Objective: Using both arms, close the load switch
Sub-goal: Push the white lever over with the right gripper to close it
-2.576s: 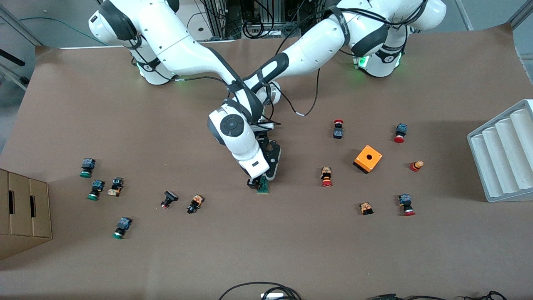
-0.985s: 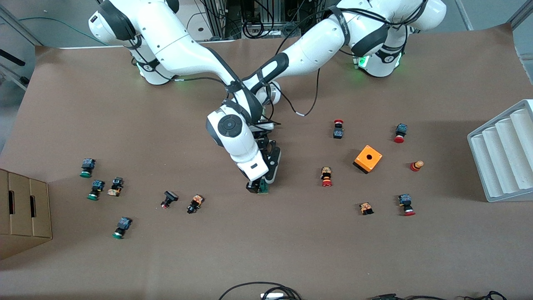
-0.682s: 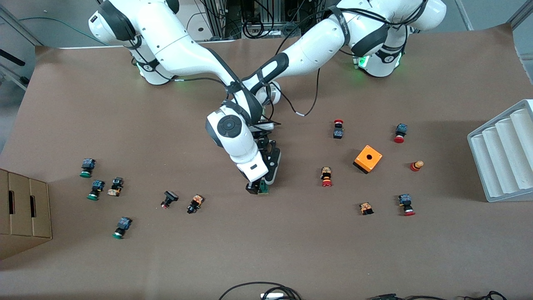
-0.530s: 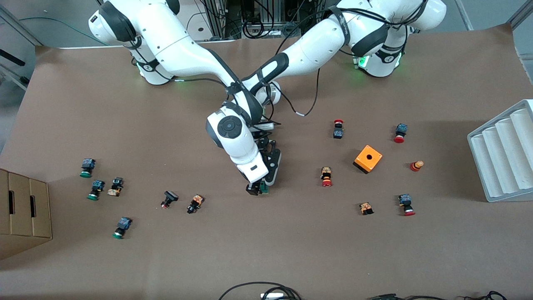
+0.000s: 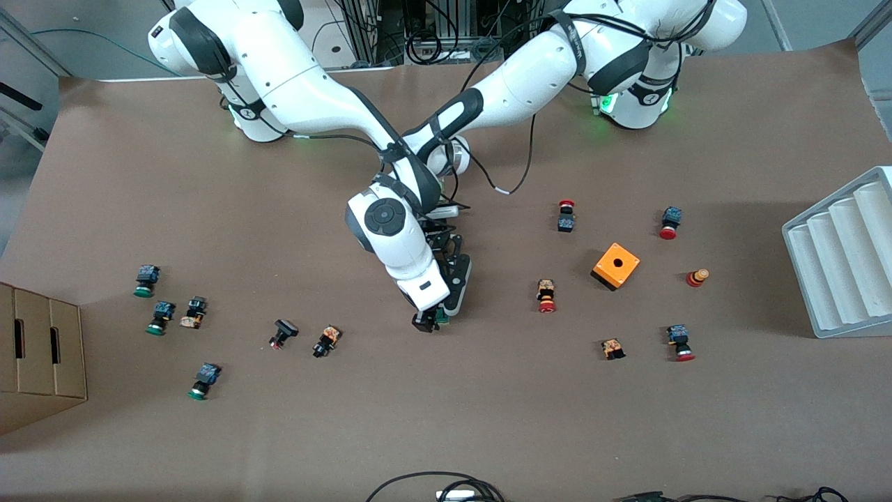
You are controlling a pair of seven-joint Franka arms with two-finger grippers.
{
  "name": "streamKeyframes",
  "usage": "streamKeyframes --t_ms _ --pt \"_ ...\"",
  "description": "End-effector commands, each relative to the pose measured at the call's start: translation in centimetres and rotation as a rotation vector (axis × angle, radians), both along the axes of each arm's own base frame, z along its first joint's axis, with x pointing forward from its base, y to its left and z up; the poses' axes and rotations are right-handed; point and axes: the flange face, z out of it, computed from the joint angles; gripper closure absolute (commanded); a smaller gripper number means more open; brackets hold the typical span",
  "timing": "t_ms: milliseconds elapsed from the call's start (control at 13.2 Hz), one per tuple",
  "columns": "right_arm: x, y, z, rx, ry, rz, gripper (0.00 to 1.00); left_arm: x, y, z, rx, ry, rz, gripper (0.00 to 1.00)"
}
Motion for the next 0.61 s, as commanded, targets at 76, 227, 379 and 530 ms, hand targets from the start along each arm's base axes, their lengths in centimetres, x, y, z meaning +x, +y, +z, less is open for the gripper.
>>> streamKeyframes --t_ms 76,227,379,530 --pt "1.5 0.3 -0.6 0.030 -0.030 -0.008 0.30 -0.1 -0.3 -0.6 -0.016 -0.012 0.000 0.64" --pt "1.8 0.3 -0.6 0.034 -0.037 -0.009 0.30 -0.1 -0.4 -0.5 -0.017 -0.013 0.001 0.64" --pt "2.1 -0.1 -0.9 0.028 -0.036 -0.008 0.30 -0.1 -0.3 -0.6 -0.016 -0.012 0.000 0.64" --pt "2.4 -0.4 -1.1 0.027 -0.035 -0.014 0.30 -0.1 -0.3 -0.6 -0.016 -0.012 0.000 0.64"
